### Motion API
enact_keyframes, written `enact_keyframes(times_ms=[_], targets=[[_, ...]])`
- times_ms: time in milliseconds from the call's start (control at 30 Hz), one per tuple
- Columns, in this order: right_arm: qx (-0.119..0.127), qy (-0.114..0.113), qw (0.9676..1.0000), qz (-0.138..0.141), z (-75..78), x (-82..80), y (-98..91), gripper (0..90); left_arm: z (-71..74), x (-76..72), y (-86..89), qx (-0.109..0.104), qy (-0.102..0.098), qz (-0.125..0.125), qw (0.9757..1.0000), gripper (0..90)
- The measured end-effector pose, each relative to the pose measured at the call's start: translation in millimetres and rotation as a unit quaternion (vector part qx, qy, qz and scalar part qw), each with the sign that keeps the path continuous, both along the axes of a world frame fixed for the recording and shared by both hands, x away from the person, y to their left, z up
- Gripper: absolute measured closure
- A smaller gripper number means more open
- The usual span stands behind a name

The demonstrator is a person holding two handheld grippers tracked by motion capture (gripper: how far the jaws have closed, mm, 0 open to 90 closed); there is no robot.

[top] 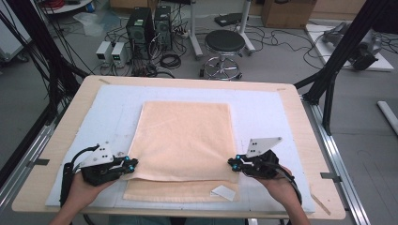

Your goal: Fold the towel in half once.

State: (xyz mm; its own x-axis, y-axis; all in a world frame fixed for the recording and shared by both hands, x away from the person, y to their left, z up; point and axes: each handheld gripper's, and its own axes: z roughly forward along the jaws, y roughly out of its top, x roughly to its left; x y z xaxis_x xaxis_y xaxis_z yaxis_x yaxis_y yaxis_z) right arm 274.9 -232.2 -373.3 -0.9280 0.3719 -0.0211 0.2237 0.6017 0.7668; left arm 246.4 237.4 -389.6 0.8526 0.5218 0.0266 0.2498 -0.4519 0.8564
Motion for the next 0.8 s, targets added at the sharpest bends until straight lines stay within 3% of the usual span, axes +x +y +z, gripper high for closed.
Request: enact_keyframes(times_ms=[100, 200, 267, 333, 500, 633, 800], targets=[[0.003, 0.002, 1.0, 0.007, 7.1, -8.8, -4.4, 86.3, 0.8, -8.9, -0.7, 0.0, 0.002, -0.012, 0.9999, 85.5], [-0.002, 0.018, 0.9997, 0.019, 2.9, -17.9, -6.7, 85.7, -4.5, -17.3, -2.0, 0.003, 0.014, -0.025, 0.9996, 85.1], [-0.009, 0.029, 0.9994, 0.019, -5.3, -21.2, -7.8, 77.5, -11.2, -20.6, -3.9, 0.012, 0.028, -0.037, 0.9988, 79.1], [-0.009, 0.044, 0.9989, 0.011, -13.4, -20.8, -10.3, 72.8, -16.9, -21.1, -5.0, 0.025, 0.039, -0.036, 0.9983, 70.2], [0.0, 0.061, 0.9979, 0.02, -27.0, -21.3, -7.8, 70.5, -26.7, -16.9, -6.8, 0.038, 0.055, -0.035, 0.9971, 69.5], [-0.027, 0.067, 0.9967, 0.037, -38.3, -21.1, 2.6, 69.3, -33.7, -14.1, -8.5, 0.05, 0.066, -0.036, 0.9959, 69.4], [-0.035, 0.076, 0.9959, 0.035, -50.0, -16.9, 5.0, 68.4, -38.6, -13.1, -5.7, 0.058, 0.074, -0.026, 0.9952, 69.0]])
